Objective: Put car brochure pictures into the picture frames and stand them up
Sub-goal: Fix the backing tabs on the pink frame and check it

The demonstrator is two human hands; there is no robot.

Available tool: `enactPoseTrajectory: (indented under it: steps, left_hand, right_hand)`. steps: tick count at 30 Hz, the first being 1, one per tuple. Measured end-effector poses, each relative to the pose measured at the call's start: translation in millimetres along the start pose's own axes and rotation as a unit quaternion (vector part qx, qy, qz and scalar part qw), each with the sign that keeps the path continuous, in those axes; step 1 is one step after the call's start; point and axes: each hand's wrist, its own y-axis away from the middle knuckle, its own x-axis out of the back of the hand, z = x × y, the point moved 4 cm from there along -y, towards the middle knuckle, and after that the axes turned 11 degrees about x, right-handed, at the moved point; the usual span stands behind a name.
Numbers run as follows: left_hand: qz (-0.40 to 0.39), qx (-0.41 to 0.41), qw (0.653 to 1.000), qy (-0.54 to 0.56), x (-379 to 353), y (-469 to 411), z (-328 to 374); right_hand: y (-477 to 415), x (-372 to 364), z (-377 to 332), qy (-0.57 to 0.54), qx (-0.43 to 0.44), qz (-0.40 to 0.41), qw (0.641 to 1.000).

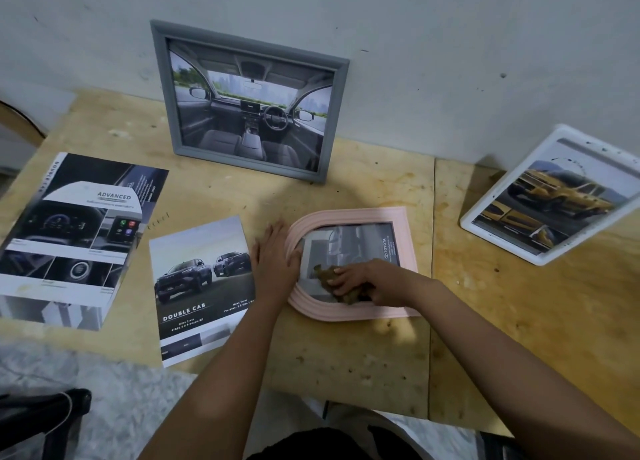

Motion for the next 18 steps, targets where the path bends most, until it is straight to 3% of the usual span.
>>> enactPoseTrajectory:
  steps: [5, 8, 12, 18]
  left_hand:
    - [0.001, 0.002, 1.000, 0.005, -2.1, -1.2, -2.2]
    - [0.005, -0.002, 1.000, 0.008, -3.4, -1.4, -2.4]
    - [0.004, -0.006, 1.000, 0.011, -5.0, 0.4, -2.6]
    - [-0.005, -0.008, 1.000, 0.017, -2.6, 2.1, -2.6]
  right_hand:
    - [38.7, 3.5, 6.7, -0.022, -0.018, 0.130, 0.991]
    - [50.3, -0.9, 9.3, 0.025, -0.061, 0.178, 0.982]
    - [54.3, -12.5, 19.6, 0.119, -0.079, 0.255, 0.956]
    - [39.9, 0.2, 18.5, 0.108, -0.149, 0.353, 0.917]
